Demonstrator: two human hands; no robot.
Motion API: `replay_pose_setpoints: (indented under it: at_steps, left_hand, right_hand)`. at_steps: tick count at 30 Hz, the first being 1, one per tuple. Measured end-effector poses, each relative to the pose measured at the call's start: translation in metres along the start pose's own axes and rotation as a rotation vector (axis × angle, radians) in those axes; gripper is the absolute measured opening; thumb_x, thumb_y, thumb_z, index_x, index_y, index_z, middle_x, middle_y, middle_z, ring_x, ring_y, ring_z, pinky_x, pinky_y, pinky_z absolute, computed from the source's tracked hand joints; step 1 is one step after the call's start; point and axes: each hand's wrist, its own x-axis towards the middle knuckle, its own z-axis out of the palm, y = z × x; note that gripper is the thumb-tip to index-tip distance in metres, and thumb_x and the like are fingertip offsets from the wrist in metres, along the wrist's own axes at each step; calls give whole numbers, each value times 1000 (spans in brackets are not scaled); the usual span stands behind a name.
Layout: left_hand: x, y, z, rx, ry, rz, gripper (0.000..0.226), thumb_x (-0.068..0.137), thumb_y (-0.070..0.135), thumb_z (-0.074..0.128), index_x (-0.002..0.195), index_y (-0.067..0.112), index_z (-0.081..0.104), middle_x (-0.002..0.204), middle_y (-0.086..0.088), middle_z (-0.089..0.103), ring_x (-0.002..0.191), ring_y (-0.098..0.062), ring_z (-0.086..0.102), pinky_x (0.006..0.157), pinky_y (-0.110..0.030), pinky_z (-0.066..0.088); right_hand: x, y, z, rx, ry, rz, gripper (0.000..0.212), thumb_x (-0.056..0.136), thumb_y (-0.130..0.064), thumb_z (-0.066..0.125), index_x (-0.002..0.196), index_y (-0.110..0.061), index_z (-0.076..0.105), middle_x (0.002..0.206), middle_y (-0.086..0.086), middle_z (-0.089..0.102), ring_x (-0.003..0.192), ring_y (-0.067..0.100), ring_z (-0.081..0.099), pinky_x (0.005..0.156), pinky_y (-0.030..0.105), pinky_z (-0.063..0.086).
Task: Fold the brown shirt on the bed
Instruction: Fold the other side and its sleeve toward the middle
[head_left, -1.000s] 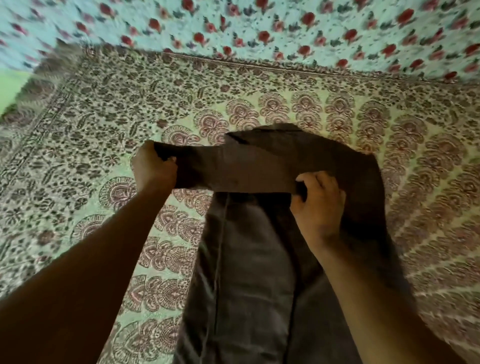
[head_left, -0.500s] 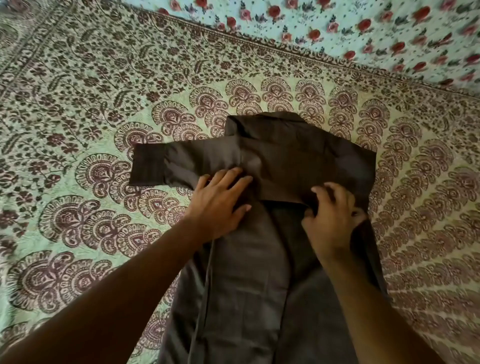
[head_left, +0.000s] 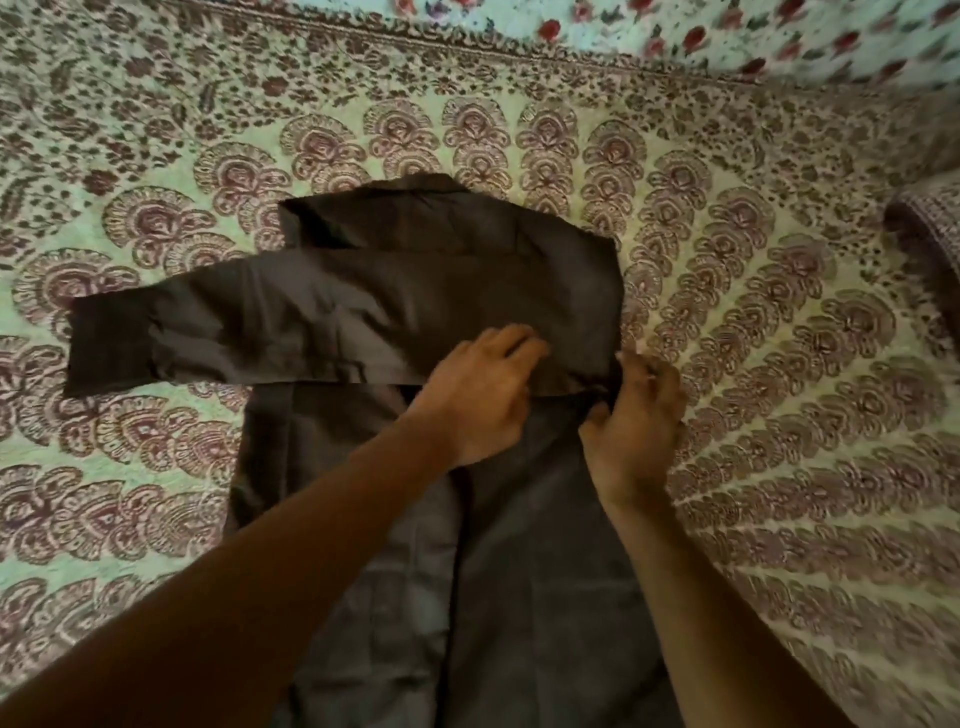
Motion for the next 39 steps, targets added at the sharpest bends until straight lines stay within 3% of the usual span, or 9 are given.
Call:
replay_pose_setpoints:
  at_steps: [4,6,12,19,24,27,30,35,39]
  left_hand:
    - [25,29,26,100,-125,14,66,91,24,58,153,27,37,161,-1,34,144,-27,37,106,-48,44]
    - [34,31,36,118,-132,-64,61,92,24,56,152,25,42,162,-1,36,145,-26,38,109,-47,41]
    - [35,20,49,10,48,-141,50,84,1,60,134,5,63,145,-11,59,126,-35,61,102,-47,53]
    - [-13,77,55,-136,201,-23,42,87,-6,56,128,3,59,119,-17,60,106,-36,59,93,-43,51]
    - [-75,118,76,-431,-36,-37,58,95,-4,49,145,25,53,103,2,67,87,-5,63,82,-16,50]
    - [-102,128,87,-564,-109,-59,60,94,-13,45,136,24,65,109,1,71,93,-7,70,84,-23,59]
    - [-116,140,94,-609,-90,-230,53,91,-16,44,117,18,76,104,-1,74,92,-9,72,84,-37,62]
    - [-147,167,100,-770,-104,-418,38,96,-1,58,128,17,65,99,-3,75,94,-17,74,92,-44,60]
    - [-178,197,101,-752,-165,-300,56,99,8,59,148,29,45,96,-1,71,90,-5,69,90,-18,55]
  right_hand:
    - [-8,33,-10,80,-25,155,43,87,-16,69,128,-12,59,125,15,60,110,40,61,88,54,54]
    - [-3,35,-19,52,-47,146,30,85,-19,68,114,-16,66,110,10,67,101,36,65,90,50,52]
    - [-21,17,-23,-73,-130,-202,38,79,-22,72,115,-18,64,113,7,64,103,33,64,91,48,46]
    - [-106,73,-38,-103,-187,6,46,68,-21,71,112,-15,58,122,12,55,105,34,59,77,45,58]
    - [-177,97,-45,-37,-141,39,54,65,-13,78,116,-14,61,123,15,49,108,36,55,78,46,57]
    - [-206,98,-53,106,-53,308,53,74,-22,62,126,-12,54,124,14,45,108,34,52,76,45,57]
    - [-232,102,-58,129,-81,347,51,78,-35,41,122,-13,54,113,10,52,97,32,58,70,46,57]
    - [-270,127,-71,254,-151,390,26,77,-31,62,102,-22,60,100,1,61,87,29,62,77,49,55]
    - [-294,148,-87,207,-197,316,22,77,-29,63,97,-21,62,96,3,60,87,29,63,75,46,55]
